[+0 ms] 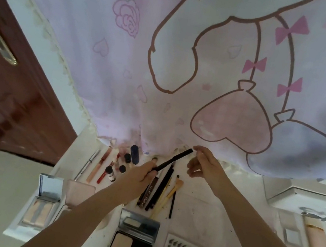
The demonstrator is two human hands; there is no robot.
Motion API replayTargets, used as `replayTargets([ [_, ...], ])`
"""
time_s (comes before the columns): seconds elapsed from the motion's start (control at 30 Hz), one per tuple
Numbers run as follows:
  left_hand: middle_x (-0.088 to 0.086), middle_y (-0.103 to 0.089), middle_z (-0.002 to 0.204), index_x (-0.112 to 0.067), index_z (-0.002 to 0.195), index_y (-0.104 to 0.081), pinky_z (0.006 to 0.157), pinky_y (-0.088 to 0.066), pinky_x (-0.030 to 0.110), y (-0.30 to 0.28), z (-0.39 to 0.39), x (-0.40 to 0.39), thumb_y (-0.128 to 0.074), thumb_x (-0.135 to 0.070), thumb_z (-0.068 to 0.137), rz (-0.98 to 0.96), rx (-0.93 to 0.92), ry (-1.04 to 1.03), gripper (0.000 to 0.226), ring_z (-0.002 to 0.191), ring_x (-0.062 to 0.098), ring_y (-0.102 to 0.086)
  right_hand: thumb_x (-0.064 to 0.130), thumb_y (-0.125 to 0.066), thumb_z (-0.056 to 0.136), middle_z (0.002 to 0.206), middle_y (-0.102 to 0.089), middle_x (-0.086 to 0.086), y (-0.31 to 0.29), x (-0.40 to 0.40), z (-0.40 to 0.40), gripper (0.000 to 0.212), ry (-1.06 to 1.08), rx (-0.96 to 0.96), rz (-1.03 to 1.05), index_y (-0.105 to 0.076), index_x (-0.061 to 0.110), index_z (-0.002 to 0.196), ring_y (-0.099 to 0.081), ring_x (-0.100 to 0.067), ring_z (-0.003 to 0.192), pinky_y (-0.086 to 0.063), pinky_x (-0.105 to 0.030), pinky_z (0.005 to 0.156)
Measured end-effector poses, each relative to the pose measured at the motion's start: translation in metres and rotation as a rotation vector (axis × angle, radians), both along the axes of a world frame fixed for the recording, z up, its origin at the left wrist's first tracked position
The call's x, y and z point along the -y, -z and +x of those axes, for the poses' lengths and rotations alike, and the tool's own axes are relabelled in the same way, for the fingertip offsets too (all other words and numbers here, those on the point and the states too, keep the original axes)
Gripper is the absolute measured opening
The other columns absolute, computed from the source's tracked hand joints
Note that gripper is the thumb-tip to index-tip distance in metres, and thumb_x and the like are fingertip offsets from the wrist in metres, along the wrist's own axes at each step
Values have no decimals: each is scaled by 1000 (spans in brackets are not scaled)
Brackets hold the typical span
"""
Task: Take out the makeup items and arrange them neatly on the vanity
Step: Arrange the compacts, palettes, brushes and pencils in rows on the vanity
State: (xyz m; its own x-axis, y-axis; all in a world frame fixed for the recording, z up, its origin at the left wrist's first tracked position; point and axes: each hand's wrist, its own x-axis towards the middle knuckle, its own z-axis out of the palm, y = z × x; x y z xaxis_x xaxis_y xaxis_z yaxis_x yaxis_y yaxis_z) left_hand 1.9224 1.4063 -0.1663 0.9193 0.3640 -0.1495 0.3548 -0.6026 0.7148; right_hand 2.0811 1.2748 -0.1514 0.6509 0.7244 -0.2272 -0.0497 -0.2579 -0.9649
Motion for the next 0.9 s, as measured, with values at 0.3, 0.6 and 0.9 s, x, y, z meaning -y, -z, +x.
replayTargets([
  [0.3, -6, -41, 67, -24, 76, -37, 51, -37, 7, 52, -4, 5, -34, -12, 99, -216, -98, -250, 26, 57, 4, -39, 18, -89, 33, 59, -60, 2, 110, -3, 8, 39, -742, 1145, -691, -71, 27, 67, -58, -11, 52, -41, -20, 43],
  [0.6, -8, -41, 72, -18, 85, -46, 57, -37, 8, 69, -8, 0, -35, -19, 99, -90, -148, -275, 18, 66, 7, -43, -2, -54, 79, 112, -61, -11, 118, -33, 7, 43, -822, 1229, -671, -58, 10, 121, -57, -25, 100, -40, -31, 81],
  [0.9, 5, -41, 86, 3, 95, -58, 70, -29, 24, 85, -10, 5, -38, -13, 97, 136, -124, -252, 25, 80, 18, -40, 20, -93, 35, 60, -61, 5, 136, -29, 17, 41, -837, 1283, -596, -75, 22, 72, -58, -12, 51, -39, -16, 39],
])
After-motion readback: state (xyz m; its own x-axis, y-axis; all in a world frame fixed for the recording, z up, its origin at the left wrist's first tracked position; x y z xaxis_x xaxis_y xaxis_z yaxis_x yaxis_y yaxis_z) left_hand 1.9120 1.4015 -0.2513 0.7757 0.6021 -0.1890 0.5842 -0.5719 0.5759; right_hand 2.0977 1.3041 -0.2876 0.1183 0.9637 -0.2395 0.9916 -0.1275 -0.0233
